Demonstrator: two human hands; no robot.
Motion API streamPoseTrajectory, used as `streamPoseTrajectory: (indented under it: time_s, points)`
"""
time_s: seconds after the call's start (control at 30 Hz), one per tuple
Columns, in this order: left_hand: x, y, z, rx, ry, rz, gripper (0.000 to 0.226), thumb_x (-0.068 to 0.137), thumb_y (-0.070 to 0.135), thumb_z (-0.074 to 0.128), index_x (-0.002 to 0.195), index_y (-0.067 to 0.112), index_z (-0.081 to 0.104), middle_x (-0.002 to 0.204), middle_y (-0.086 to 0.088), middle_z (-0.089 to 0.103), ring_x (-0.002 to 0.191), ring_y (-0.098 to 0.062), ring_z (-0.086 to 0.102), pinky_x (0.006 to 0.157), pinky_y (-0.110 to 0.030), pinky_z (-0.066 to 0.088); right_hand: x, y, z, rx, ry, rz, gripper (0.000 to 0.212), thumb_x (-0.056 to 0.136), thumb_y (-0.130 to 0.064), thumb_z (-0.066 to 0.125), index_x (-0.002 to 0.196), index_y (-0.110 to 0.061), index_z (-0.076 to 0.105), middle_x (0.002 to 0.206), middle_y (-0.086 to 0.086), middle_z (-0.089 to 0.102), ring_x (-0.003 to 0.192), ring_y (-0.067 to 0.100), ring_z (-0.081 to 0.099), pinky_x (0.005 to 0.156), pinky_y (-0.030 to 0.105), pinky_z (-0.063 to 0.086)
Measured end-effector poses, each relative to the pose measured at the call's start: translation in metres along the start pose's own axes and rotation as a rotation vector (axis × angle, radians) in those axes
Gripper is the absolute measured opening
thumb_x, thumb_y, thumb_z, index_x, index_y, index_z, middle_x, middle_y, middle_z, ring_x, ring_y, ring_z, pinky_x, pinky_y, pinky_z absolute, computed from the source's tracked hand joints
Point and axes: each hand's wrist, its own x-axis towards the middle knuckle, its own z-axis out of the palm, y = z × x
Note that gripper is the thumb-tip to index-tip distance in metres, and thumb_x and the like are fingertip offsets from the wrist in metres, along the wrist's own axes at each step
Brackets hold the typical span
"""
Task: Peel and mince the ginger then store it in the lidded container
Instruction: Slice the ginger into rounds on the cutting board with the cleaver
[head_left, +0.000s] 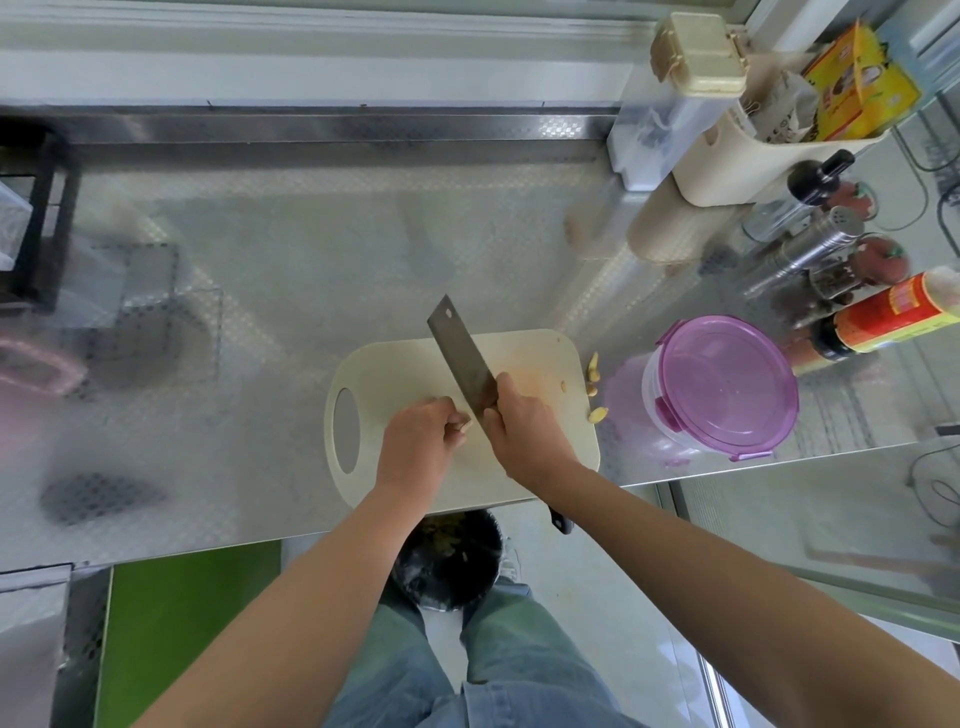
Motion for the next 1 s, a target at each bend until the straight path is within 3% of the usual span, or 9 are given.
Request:
streamPoseTrajectory:
  time_s: [0.23,0.37,0.7,0.87,1.0]
  points:
    - [0.0,0.001,0.0,0.007,-0.002,-0.005,0.006,0.078,0.01,0.075,0.079,0.009,0.07,0.082,-0.006,0.069,0.075,-0.027,0.065,0.069,-0.039,0.052,-0.007,-0.004,0.0,-0.137,-0.065,-0.019,0.011,0.1,-0.017,0.039,0.095,-0.016,0.029,0.069,0.004,0.046,0.059,0.025,0.046,0.047,0.033,0.031]
    - [0.001,0.001,0.0,0.021,-0.016,-0.007,0.007,0.077,0.011,0.076,0.08,0.009,0.07,0.083,-0.006,0.069,0.075,-0.026,0.064,0.068,-0.035,0.05,-0.009,0.0,0.003,-0.16,-0.063,0.008,0.009,0.1,-0.016,0.038,0.096,-0.017,0.03,0.074,0.007,0.052,0.062,0.028,0.051,0.052,0.035,0.036]
    - [0.002,-0.001,0.003,0.027,-0.007,-0.002,0.003,0.078,0.01,0.075,0.078,0.009,0.072,0.079,-0.006,0.067,0.071,-0.027,0.063,0.065,-0.038,0.051,0.002,-0.007,0.006,-0.188,-0.091,0.007,0.013,0.098,-0.01,0.039,0.095,-0.017,0.028,0.071,0.003,0.045,0.064,0.027,0.049,0.045,0.029,0.026]
    - [0.002,-0.001,0.003,0.031,-0.028,-0.009,0.005,0.077,0.01,0.075,0.081,0.011,0.071,0.082,-0.005,0.067,0.073,-0.027,0.063,0.067,-0.038,0.051,-0.017,0.004,0.007,-0.257,-0.123,0.058,0.024,0.096,-0.008,0.038,0.117,-0.017,0.032,0.068,-0.002,0.041,0.065,0.022,0.051,0.054,0.034,0.038]
    - [0.002,-0.003,0.005,0.033,-0.021,0.003,0.004,0.08,0.008,0.072,0.078,0.011,0.071,0.08,-0.006,0.067,0.071,-0.028,0.063,0.064,-0.04,0.051,0.005,-0.014,0.006,-0.219,-0.104,0.022,0.013,0.097,-0.008,0.039,0.098,-0.016,0.029,0.072,0.003,0.043,0.07,0.03,0.052,0.056,0.037,0.035]
